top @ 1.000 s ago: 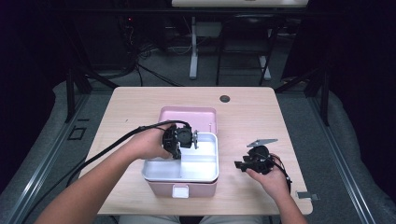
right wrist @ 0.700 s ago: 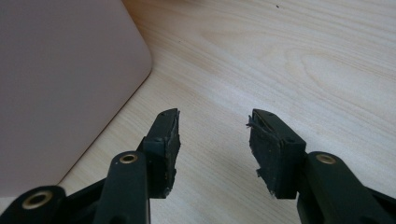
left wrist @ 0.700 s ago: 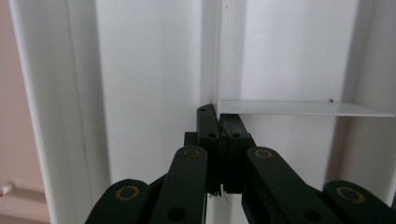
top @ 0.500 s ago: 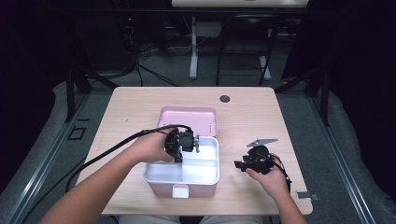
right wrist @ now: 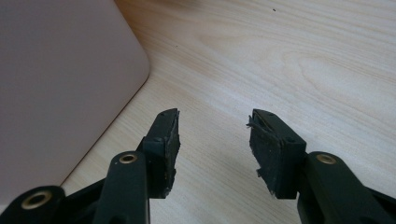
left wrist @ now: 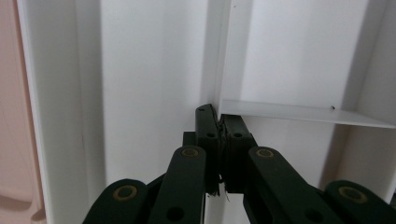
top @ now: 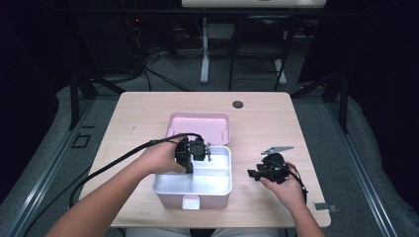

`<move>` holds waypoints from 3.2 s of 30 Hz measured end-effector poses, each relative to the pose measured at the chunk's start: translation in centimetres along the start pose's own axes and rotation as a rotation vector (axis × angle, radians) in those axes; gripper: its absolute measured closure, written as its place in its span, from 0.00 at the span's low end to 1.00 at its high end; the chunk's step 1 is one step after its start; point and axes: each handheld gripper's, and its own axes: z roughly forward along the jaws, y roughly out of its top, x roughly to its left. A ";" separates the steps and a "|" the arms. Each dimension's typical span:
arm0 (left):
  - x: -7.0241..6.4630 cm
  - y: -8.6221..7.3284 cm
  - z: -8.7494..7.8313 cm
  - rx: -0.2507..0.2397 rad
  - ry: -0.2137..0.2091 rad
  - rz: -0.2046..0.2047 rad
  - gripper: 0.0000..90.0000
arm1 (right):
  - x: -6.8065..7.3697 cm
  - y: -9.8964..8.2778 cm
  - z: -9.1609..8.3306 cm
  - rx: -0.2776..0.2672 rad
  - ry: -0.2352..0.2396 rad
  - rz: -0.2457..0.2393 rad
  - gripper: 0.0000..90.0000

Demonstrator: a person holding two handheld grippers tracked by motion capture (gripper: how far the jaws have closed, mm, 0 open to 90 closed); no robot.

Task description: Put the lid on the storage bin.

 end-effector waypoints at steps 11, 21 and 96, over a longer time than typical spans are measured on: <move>0.4 0.0 0.0 -0.007 0.009 0.017 0.99 | -0.1 0.0 0.1 0.000 0.002 0.006 0.58; 0.3 0.0 0.0 -0.004 0.038 0.030 0.98 | -0.1 0.2 0.1 -0.005 0.012 0.017 0.55; 0.6 -6.4 -0.3 -0.018 0.042 -0.161 0.92 | -0.3 18.1 8.9 0.064 -0.036 0.227 0.78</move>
